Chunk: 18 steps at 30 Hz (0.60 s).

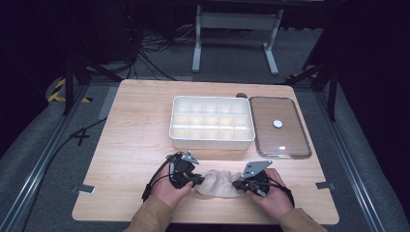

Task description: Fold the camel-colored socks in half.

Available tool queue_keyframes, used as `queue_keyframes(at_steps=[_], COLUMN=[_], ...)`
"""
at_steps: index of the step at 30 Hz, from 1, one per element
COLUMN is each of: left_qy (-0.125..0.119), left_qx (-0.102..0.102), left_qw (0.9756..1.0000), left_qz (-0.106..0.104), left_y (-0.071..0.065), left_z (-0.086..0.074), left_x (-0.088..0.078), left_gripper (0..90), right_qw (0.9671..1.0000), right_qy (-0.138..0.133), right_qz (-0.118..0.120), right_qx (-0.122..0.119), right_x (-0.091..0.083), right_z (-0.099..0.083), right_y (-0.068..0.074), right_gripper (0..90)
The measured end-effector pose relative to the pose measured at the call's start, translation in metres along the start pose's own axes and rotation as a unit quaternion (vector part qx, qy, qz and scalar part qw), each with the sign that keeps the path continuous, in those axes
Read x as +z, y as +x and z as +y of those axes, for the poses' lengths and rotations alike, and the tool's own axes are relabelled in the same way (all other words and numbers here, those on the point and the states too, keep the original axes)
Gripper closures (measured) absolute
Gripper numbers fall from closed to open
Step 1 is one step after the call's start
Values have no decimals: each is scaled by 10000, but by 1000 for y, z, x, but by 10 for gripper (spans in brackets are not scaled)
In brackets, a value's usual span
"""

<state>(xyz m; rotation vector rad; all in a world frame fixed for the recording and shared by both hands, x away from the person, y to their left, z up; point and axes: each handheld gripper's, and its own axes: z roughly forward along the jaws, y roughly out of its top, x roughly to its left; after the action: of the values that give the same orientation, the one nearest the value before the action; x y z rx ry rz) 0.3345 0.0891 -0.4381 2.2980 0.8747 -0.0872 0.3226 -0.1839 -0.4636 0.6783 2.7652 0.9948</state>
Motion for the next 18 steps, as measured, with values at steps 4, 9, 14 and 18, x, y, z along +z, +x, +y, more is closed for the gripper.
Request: queue_keyframes(at_steps=[4,9,14,18], left_qy=[-92,-124,-187,-206], left_qx=[-18,20,103,89], left_qw=[9999,9997,9994,9992], left_qz=[-117,-194,-275,-339], left_y=[-2,-8,-14,-17], left_z=[4,11,18,22], left_x=[-1,3,8,10], left_gripper=[850,849,847,845], right_qw=[10000,9999,9999,9998], right_qy=[-29,-128,-162,-198], right_qz=[16,37,21,26], right_qx=[3,10,-8,-14], right_x=[1,0,0,0], right_z=[0,-3,-4,-5], right_y=[0,0,1,1], right_gripper=[898,898,898,898])
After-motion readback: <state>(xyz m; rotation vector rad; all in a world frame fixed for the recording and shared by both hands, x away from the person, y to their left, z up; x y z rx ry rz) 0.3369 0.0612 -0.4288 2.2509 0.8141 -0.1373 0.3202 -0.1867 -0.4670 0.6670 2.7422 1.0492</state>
